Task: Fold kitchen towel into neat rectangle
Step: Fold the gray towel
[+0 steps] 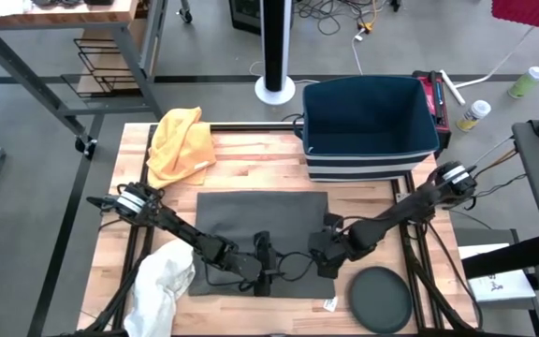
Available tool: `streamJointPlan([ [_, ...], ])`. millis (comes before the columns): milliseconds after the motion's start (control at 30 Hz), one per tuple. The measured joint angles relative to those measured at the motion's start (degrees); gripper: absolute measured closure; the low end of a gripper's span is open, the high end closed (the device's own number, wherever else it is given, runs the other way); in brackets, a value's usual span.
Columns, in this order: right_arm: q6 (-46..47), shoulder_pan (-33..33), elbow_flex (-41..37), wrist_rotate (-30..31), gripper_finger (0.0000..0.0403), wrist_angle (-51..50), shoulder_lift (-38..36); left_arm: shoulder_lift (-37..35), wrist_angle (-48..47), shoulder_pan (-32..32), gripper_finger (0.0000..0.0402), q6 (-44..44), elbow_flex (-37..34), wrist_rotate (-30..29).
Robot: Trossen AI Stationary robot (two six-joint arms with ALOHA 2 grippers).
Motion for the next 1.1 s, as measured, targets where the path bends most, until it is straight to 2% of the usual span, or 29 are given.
streamJointPlan([
  [133,1.60,-0.39,-1.55,1.41,0.0298,-4.35,-0.38,0.00,-5.85,0.00,0.0166,-2.20,-0.02,1.24],
  [300,0.67,-0.98,-4.02,0.13,0.0300,-0.39,0.42,-0.16,-14.22,0.00,0.0166,-7.76,0.11,2.70],
  [567,-5.80,-3.41,-3.85,-0.71,0.0289,9.60,0.57,-0.13,-13.06,-0.13,0.0166,-7.39,0.07,2.84],
  [733,-7.49,-4.62,-3.73,-0.64,0.0293,7.33,-0.13,-0.13,-13.09,-0.13,0.0166,-7.44,0.04,2.96],
  [933,-2.87,-3.40,-3.82,-0.90,0.0303,-3.56,-1.24,-0.20,-13.08,-0.15,0.0166,-7.48,0.00,3.05],
  [1100,-1.87,-0.91,-4.22,-6.53,0.0300,1.14,0.41,-0.24,-13.08,-0.15,0.0166,-7.48,-0.02,3.03],
])
